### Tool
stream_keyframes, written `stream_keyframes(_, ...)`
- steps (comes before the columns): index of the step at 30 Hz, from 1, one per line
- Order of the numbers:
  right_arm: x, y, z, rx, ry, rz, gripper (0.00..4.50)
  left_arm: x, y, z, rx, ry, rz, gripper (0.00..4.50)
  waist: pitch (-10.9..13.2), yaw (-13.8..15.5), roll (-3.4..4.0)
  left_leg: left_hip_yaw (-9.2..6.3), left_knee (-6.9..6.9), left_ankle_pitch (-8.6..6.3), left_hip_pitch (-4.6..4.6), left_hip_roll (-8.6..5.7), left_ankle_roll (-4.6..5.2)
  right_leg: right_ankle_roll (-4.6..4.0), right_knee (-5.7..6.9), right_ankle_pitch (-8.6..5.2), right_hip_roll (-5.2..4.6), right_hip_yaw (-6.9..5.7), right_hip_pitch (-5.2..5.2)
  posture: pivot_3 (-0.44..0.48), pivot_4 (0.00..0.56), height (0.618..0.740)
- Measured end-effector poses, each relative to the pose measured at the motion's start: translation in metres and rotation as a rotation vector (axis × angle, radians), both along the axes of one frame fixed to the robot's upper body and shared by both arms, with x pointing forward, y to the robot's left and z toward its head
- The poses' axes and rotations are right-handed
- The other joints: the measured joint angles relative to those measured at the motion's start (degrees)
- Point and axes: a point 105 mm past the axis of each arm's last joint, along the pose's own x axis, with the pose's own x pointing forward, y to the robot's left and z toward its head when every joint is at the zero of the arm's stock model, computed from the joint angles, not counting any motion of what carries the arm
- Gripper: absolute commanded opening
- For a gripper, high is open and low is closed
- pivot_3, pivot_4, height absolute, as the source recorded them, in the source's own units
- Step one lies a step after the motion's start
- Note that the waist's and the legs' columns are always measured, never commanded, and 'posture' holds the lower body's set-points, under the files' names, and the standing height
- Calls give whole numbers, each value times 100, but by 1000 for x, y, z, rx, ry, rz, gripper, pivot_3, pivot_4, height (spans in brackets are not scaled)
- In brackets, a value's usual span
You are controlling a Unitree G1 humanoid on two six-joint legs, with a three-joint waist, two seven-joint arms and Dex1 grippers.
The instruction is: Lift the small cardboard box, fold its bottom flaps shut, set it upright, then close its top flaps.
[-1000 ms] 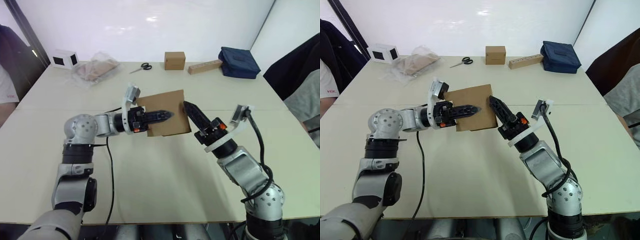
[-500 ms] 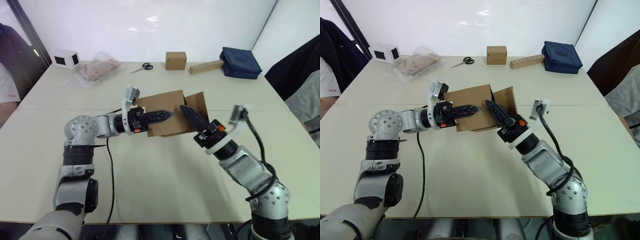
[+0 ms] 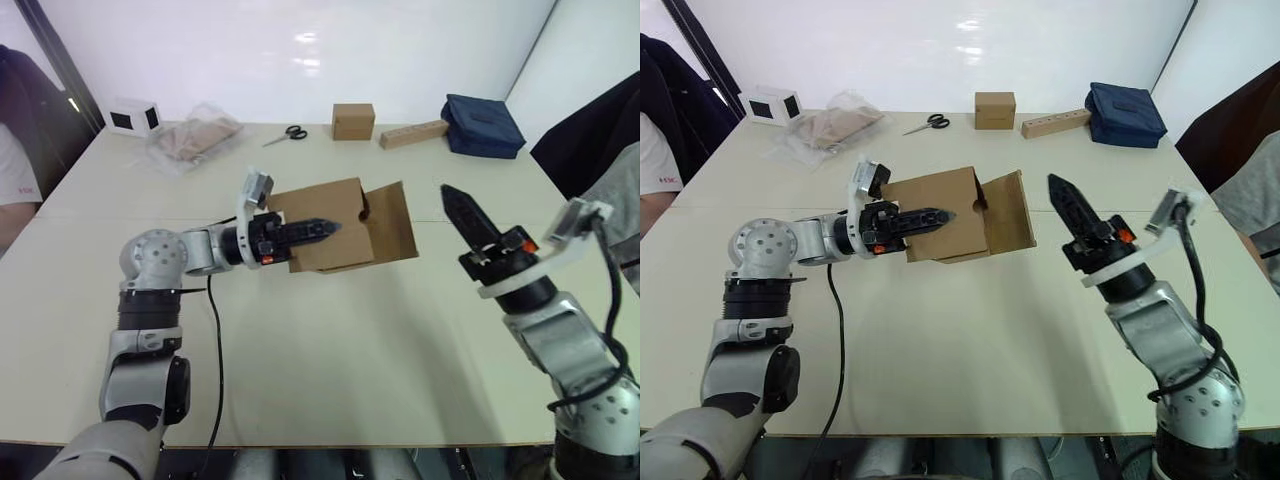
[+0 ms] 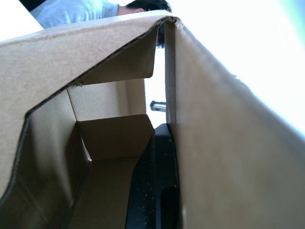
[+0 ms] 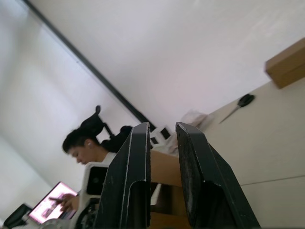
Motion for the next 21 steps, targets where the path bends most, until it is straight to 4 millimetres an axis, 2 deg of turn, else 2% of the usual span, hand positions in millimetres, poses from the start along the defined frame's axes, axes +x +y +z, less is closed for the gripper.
stream_keyframes(4, 6, -7, -23, 15, 64, -6, 869, -2, 0, 1, -9, 5, -14, 0, 0, -22, 0, 0, 0, 0, 3, 3, 0, -1, 3, 0, 6, 1, -1, 0, 150, 740)
stream_keyframes(7, 16, 0, -49, 66, 137, 20, 869, -4, 0, 3, -22, 9, -29, 0, 3, -24, 6, -1, 0, 0, 5, 9, 0, -1, 6, 0, 12, 1, -2, 0, 150, 740)
stream_keyframes(9, 20, 6, -57, 101, 159, 33, 869, -4, 0, 5, -32, 6, -31, 0, 4, -24, 7, -1, 0, 0, 5, 9, 0, -1, 7, 0, 12, 1, -3, 0, 150, 740)
stream_keyframes(13, 23, 25, -45, 165, 114, 91, 869, -5, 0, 6, -38, 4, -34, 0, 4, -19, 8, 0, 0, 0, 2, 8, 0, 4, 5, 2, 8, 0, -4, 0, 150, 740)
stream_keyframes(21, 10, 54, -19, 273, 59, 201, 869, -4, -1, 6, -38, 1, -26, 0, 4, -11, 9, 0, 0, 0, -2, 3, -1, 9, 3, 6, -1, 0, -5, 0, 150, 740)
